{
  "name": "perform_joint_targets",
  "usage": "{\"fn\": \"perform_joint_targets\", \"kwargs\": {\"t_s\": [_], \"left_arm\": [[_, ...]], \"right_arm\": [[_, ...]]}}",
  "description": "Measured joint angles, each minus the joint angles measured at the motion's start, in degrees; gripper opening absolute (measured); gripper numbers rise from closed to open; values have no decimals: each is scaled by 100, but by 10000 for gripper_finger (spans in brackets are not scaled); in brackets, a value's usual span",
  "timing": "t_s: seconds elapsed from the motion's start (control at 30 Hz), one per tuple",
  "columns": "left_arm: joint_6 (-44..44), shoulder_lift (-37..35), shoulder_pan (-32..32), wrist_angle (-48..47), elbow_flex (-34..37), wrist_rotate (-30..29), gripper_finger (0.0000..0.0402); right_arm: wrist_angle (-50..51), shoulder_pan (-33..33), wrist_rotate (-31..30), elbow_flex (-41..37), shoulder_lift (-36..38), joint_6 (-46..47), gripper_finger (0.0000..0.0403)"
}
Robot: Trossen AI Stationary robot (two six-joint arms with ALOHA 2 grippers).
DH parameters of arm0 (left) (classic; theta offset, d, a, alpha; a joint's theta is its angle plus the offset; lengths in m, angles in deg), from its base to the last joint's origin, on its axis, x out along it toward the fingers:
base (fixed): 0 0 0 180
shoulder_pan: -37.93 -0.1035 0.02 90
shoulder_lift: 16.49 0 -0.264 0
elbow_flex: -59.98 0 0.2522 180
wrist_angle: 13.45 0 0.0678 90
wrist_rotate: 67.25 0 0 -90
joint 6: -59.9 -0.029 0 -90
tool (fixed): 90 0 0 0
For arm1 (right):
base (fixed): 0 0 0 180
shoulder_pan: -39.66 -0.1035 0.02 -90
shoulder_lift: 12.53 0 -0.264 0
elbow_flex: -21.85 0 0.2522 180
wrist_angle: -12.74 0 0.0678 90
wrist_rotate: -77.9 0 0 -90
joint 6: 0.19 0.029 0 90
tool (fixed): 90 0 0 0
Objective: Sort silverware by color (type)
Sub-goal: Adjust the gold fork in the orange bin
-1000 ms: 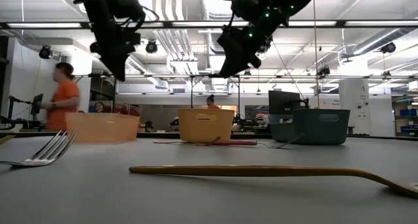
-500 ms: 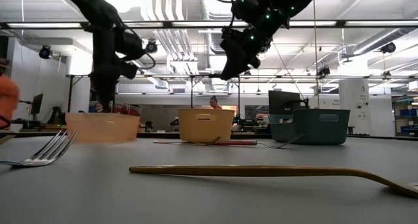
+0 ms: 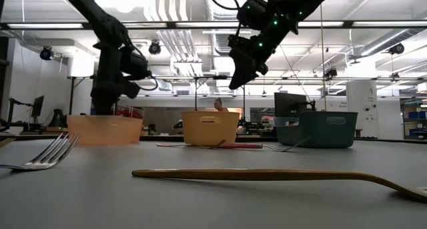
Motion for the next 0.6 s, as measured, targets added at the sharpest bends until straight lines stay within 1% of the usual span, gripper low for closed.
{"fn": "perform_joint_targets", "kwargs": {"t_s": [0.4,0.6], "left_arm": [[2,80,-2,198,-4,-70,91],[2,80,-4,276,13,-79,91]], "right_arm": [[-11,1,0,0,-2,4,100],[-10,1,0,0,-7,4,95]]}}
